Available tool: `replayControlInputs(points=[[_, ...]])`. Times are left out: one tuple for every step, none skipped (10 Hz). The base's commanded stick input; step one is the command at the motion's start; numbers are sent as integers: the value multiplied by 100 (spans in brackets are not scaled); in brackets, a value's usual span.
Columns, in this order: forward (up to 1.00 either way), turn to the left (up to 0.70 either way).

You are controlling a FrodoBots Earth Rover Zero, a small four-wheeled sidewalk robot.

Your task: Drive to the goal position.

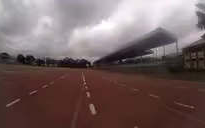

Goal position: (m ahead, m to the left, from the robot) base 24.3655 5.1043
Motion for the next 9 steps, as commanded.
replayControlInputs(points=[[70, 0], [70, 0], [70, 0], [70, 0], [70, 0], [70, 0], [70, 0], [70, 0], [70, 0]])
